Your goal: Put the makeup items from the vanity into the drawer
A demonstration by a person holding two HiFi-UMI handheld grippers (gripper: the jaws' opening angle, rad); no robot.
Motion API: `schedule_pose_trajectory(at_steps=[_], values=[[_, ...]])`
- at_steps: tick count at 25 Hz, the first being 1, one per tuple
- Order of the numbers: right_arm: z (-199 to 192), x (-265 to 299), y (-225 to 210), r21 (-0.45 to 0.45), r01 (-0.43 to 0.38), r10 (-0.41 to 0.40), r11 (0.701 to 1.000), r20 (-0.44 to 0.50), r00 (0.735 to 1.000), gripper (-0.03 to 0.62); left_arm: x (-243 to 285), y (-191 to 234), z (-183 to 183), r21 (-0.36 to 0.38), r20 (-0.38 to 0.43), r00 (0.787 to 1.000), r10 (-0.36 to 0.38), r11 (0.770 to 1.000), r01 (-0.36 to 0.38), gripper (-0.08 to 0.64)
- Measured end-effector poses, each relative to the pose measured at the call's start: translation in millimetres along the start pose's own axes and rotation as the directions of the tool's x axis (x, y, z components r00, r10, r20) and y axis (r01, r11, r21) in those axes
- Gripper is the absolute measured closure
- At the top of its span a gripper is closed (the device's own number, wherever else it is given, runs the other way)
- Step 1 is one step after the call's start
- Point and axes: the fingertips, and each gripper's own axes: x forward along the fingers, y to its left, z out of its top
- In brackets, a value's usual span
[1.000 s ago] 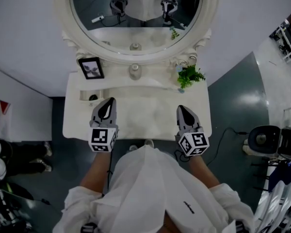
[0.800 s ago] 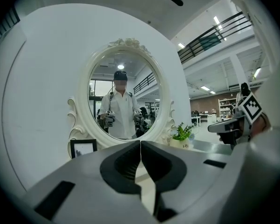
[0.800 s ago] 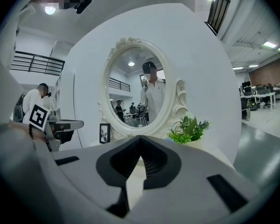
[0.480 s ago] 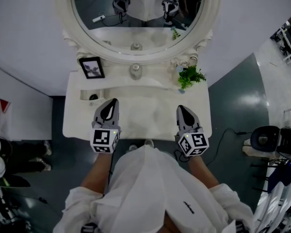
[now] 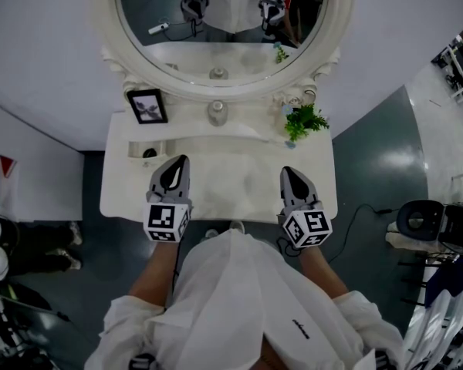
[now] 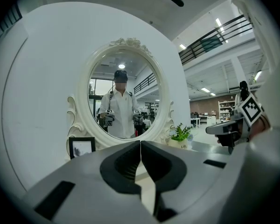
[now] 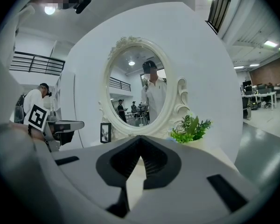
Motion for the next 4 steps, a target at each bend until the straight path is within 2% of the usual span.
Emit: schedule_pose_trajectory(at_steps=[4], values=[[0.5,2.1,1.9,-0.004,-0.003,0.003,1.000,0.004,1.000,0.575,-0.3,1.0,0.4,-0.001,0.007,1.000,-0.001,1.000,0.001,0.529]])
